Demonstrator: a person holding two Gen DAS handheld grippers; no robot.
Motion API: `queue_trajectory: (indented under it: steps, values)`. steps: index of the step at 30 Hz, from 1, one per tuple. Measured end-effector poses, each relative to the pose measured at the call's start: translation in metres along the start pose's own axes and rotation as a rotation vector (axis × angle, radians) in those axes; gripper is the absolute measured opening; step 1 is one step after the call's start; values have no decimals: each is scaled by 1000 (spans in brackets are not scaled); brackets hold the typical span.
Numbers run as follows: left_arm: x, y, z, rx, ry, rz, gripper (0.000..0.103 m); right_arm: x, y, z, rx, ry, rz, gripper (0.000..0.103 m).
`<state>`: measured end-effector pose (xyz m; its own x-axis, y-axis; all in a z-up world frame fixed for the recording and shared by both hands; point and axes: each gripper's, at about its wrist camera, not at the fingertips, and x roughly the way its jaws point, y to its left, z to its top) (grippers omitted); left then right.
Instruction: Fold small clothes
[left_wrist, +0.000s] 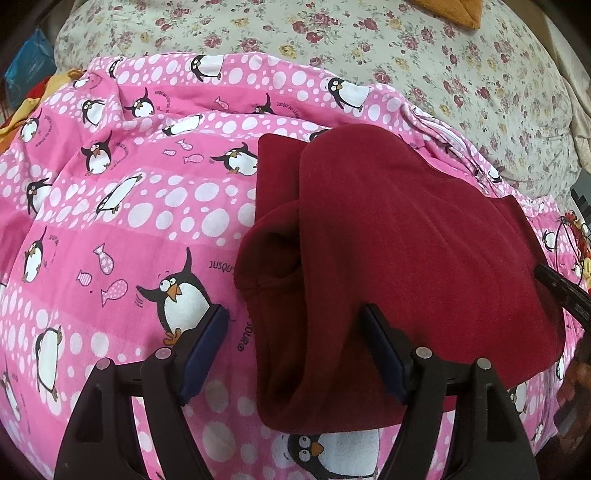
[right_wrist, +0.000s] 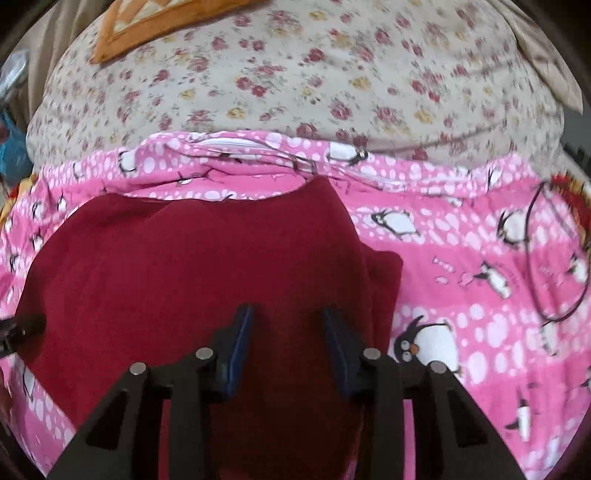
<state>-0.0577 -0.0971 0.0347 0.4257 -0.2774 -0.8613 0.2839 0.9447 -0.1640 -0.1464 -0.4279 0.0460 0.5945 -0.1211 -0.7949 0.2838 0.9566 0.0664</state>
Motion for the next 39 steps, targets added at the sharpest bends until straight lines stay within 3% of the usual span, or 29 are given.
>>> queue_trajectory:
  steps: [4, 17, 39]
  values:
    - [0, 0, -1, 5, -7, 4, 67, -7, 6, -13, -28, -4, 33, 58]
    - [0, -3, -4, 20, -32, 24, 70, 5, 4, -26, -18, -61, 81, 77]
    - [1, -5, -5, 25, -47, 28, 72, 8, 12, -26, -45, -66, 42, 81]
